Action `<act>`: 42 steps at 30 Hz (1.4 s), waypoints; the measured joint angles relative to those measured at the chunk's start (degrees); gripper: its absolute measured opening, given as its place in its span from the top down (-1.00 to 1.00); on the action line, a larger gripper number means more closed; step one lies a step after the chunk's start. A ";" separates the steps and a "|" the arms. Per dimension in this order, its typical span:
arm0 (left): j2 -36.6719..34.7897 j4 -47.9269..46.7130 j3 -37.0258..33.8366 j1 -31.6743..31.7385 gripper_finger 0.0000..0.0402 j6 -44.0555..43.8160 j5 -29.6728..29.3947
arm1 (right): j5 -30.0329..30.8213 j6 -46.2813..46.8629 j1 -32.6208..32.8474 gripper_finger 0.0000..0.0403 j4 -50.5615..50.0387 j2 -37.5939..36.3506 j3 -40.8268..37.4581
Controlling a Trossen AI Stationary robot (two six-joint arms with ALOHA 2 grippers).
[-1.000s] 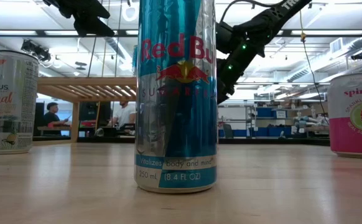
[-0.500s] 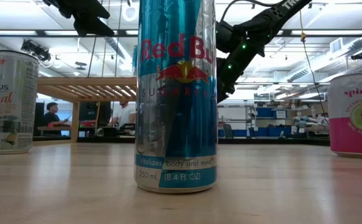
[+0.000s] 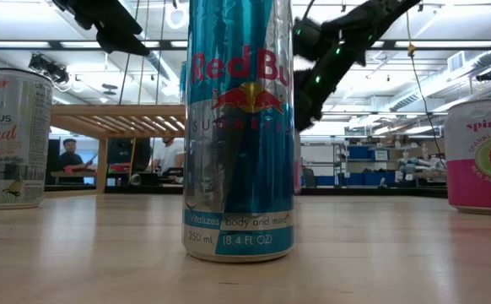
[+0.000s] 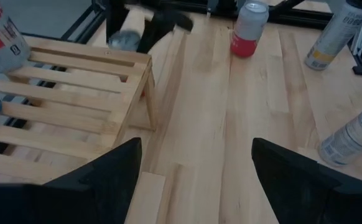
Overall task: Place canned beverage on shelf
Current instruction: Put the top pink white soda can on the shelf
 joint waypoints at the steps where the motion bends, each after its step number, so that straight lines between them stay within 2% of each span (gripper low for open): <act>1: 0.00 -0.17 0.00 0.00 -0.56 0.00 0.00 | 0.03 0.22 0.30 -0.45 -0.34 -1.09 0.08; 13: 0.00 1.85 0.00 0.00 -0.56 0.59 1.53 | 1.87 1.00 5.36 -0.45 -4.93 -12.62 0.14; 25: 0.00 1.83 0.00 0.00 -0.56 1.35 1.61 | 4.37 1.12 6.87 -0.45 -6.51 -14.06 0.16; 34: 0.10 1.87 0.00 -0.02 -0.56 3.46 5.99 | -0.73 2.19 9.86 -0.45 -3.04 -14.06 0.16; 42: 3.97 9.57 0.04 0.00 -0.56 1.74 6.16 | -4.73 2.19 15.23 -0.45 4.86 -13.79 0.29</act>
